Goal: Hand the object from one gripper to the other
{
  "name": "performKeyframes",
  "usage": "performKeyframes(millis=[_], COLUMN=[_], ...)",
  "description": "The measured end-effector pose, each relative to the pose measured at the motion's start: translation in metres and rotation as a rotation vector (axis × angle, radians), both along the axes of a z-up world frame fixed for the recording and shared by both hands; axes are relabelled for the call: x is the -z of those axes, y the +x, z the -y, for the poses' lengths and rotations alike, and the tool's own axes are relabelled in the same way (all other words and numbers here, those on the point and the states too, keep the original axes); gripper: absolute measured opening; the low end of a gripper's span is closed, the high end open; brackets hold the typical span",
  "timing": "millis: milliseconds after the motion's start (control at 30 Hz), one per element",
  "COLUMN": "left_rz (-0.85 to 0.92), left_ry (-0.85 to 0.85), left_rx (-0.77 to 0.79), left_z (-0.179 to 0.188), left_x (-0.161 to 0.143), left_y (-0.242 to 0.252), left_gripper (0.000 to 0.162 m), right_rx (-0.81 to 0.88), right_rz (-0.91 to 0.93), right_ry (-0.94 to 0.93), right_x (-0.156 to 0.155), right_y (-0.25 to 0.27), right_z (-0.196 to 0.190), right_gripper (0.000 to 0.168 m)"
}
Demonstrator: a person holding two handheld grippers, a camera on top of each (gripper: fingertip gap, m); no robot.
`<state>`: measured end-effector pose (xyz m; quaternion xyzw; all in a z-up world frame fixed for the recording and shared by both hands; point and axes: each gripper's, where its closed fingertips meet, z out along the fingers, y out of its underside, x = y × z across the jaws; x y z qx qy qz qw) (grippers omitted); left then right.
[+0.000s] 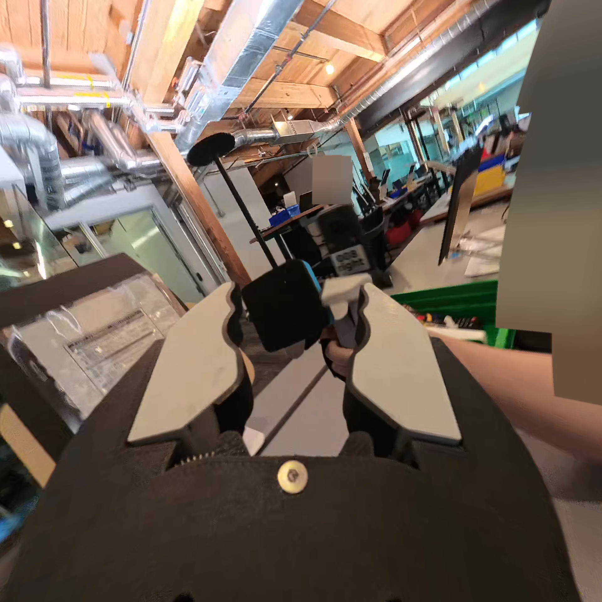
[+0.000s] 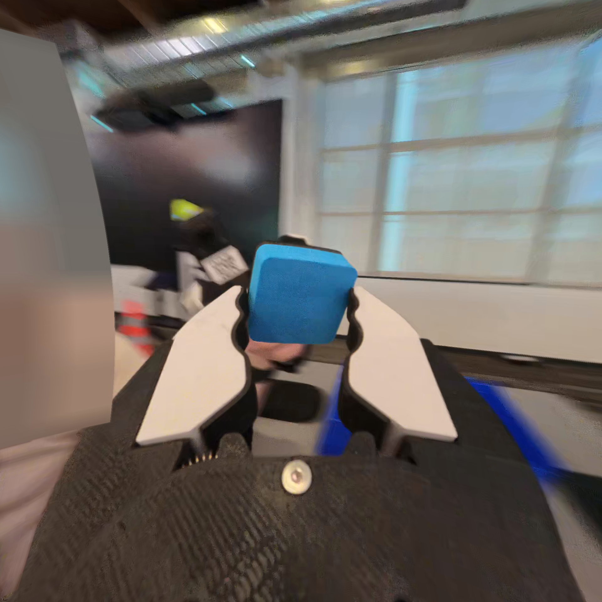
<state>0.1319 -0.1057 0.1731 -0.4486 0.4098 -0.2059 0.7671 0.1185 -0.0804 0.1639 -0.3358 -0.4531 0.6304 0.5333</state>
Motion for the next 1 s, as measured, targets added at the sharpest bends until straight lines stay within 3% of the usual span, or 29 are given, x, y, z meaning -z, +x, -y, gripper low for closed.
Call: performKeyframes(millis=[67, 133, 300, 400, 500, 567, 733, 1000], left_rz=[0.102, 0.155, 0.194, 0.184, 0.15, 0.158, 0.106, 0.277], left_ry=[-0.101, -0.156, -0.103, -0.084, -0.07, -0.02, -0.025, -0.289], left_rx=[-0.015, -0.071, -0.309, -0.331, -0.383, -0.421, -0.409, -0.062], left_z=[-0.007, -0.018, -0.037, -0.037, -0.042, -0.044, -0.047, -0.042], left_x=[-0.01, -0.012, -0.013, -0.009, -0.002, -0.004, 0.0, -0.011], left_y=[-0.009, -0.016, -0.024, -0.013, -0.012, -0.018, -0.021, -0.041], left_gripper=[0.065, 0.065, 0.061, 0.057, 0.042, 0.021, 0.02, 0.018], right_rx=[0.301, 0.499, 0.871, 1.028, 1.188, 1.243, 1.287, 1.123], right_rz=[0.018, 0.039, 0.004, 0.045, 0.078, 0.091, 0.113, 0.033], right_ry=[0.191, 0.266, 0.315, 0.442, 0.582, 0.649, 0.723, 0.722], right_x=[0.0, -0.005, -0.019, -0.016, -0.014, -0.012, -0.009, -0.014], right_y=[0.002, 0.004, 0.012, 0.005, 0.001, -0.003, -0.004, -0.004], right_z=[-0.014, -0.024, -0.041, -0.041, -0.041, -0.04, -0.043, -0.029], right_gripper=[0.06, 0.06, 0.06, 0.06, 0.059, 0.059, 0.059, 0.064])
